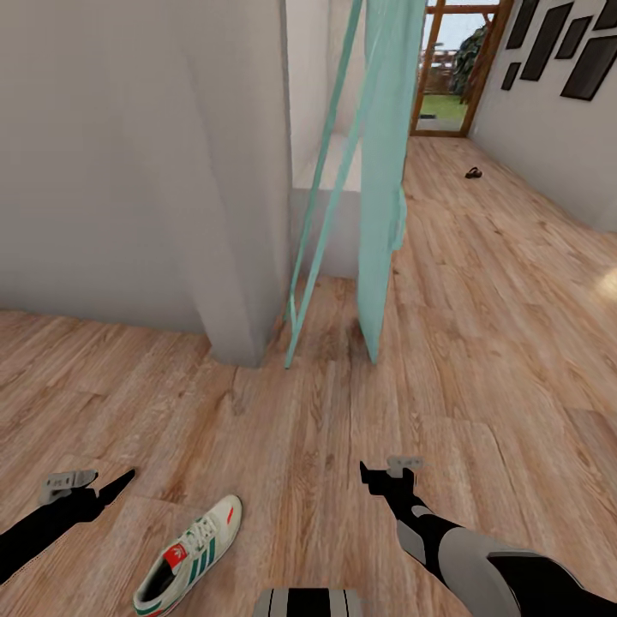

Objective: Pick up the two gym shoes and the two sandals from the corridor floor and place them onto the hallstand (shoe rack) in the corridor, making sure they are on the rack and not on the floor. Arrange them so the two gym shoes are next to each other and the two sandals are next to each other.

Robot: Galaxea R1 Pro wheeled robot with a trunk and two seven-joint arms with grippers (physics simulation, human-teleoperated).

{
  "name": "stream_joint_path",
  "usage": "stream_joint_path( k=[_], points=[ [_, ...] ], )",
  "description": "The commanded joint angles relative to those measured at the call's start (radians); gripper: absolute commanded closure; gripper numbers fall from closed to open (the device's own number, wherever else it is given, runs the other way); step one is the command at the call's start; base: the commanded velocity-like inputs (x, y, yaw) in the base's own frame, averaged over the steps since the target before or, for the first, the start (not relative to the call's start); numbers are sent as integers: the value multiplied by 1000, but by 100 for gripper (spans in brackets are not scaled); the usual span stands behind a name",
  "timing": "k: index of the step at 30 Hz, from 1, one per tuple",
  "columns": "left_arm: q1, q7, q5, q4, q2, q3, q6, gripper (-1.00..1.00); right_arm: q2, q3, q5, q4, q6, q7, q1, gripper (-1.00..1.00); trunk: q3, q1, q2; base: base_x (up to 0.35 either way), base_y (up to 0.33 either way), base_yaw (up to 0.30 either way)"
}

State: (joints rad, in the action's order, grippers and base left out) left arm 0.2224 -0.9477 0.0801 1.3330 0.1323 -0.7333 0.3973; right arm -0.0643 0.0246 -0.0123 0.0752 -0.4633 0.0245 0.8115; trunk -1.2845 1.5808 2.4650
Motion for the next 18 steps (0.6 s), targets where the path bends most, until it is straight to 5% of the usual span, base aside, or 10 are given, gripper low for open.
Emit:
stream_joint_path(
  k=[1, 13, 18],
  points=[
    [0, 0, 0, 0, 0, 0, 0, -100, 0, 0, 0, 0, 0, 0, 0, -100, 0, 0, 0, 210, 266, -2],
    [0, -2, 0, -1, 0, 0, 0, -100, 0, 0, 0, 0, 0, 0, 0, -100, 0, 0, 0, 38, 53, -6],
    [0, -2, 1, -1, 0, 0, 0, -100, 0, 0, 0, 0, 0, 0, 0, -100, 0, 0, 0, 1, 1, -193]
  ],
)
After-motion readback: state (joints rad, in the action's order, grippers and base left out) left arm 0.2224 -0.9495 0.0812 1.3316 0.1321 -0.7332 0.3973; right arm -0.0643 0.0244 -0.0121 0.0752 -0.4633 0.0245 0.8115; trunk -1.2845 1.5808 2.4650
